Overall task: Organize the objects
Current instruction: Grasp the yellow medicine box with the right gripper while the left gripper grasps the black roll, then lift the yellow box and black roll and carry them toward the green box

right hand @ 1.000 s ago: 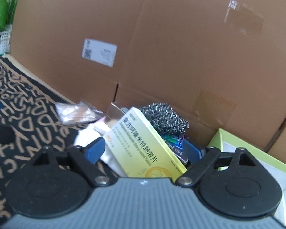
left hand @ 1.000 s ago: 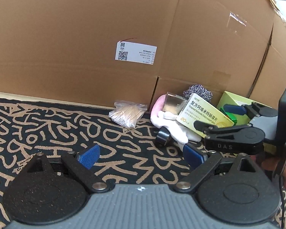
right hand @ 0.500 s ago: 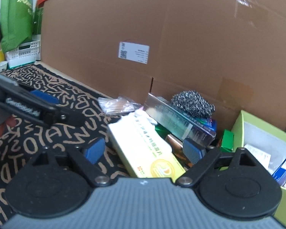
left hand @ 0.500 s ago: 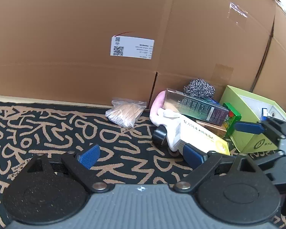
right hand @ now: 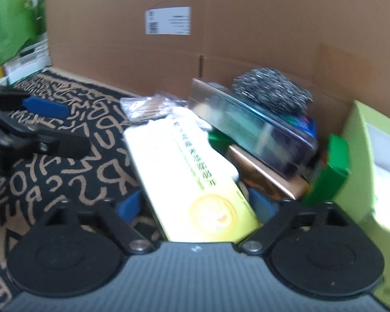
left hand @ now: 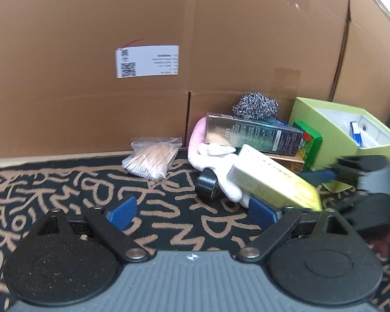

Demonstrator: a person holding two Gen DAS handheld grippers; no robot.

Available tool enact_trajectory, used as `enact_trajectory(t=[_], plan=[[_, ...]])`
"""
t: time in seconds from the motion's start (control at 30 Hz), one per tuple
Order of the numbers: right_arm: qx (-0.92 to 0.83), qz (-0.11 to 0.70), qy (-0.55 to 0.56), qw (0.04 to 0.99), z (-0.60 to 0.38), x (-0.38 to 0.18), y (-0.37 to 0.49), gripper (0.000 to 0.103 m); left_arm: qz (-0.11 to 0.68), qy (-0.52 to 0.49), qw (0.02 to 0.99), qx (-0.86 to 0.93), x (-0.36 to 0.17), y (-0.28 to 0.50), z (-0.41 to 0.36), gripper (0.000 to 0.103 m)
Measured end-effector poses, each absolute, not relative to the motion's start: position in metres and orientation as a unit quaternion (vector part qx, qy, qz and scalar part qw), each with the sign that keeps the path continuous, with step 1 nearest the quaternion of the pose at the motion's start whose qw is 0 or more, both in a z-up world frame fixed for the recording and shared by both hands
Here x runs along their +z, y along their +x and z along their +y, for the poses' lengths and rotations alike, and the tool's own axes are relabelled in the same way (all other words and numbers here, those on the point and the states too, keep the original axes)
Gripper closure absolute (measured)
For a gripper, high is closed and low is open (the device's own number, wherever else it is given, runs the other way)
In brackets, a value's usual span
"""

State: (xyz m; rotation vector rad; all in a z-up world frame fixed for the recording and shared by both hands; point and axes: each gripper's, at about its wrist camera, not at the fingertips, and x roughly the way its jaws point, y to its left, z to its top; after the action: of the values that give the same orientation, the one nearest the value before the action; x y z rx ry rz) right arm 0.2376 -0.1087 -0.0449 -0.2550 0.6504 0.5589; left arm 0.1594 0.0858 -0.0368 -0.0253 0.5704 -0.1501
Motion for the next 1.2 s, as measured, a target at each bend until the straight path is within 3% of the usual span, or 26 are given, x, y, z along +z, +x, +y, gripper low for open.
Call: enact_trajectory(t=[0.03,0.13,0.4,0.47,0.53,0.9,1.2], plan=[[0.257,0.319,-0.121,0.904,-0.111,-0.043,0.231,0.030,0.283,-0.005,0.956,-0.076,-0.039,0.164,0.085,0.016],[0.225,0.336,-0.106,0.908,-0.121,-0.041,0.207,0.032,0.298,0.005,0.951,-0.088,-0.048,0.180,0.084,0.031],[0.214,0.340,-0.071,0.913,-0.146,-0.040,0.154,0.032,0.304,-0.013,0.946,-0.108,-0.061,0.206,0.073,0.041],[0.215,0.341,-0.063,0.913,-0.148,-0.039,0.155,0.032,0.312,-0.008,0.944,-0.110,-0.064,0.212,0.069,0.075],[0.215,0.341,-0.057,0.913,-0.148,-0.038,0.157,0.032,0.312,-0.011,0.944,-0.108,-0.064,0.213,0.071,0.080],[0.221,0.344,-0.059,0.911,-0.141,-0.034,0.128,0.034,0.332,-0.008,0.931,-0.151,-0.065,0.128,0.078,0.081],[0.237,0.343,-0.053,0.907,-0.133,-0.033,0.114,0.028,0.322,0.036,0.934,-0.152,-0.073,0.109,0.062,0.081]])
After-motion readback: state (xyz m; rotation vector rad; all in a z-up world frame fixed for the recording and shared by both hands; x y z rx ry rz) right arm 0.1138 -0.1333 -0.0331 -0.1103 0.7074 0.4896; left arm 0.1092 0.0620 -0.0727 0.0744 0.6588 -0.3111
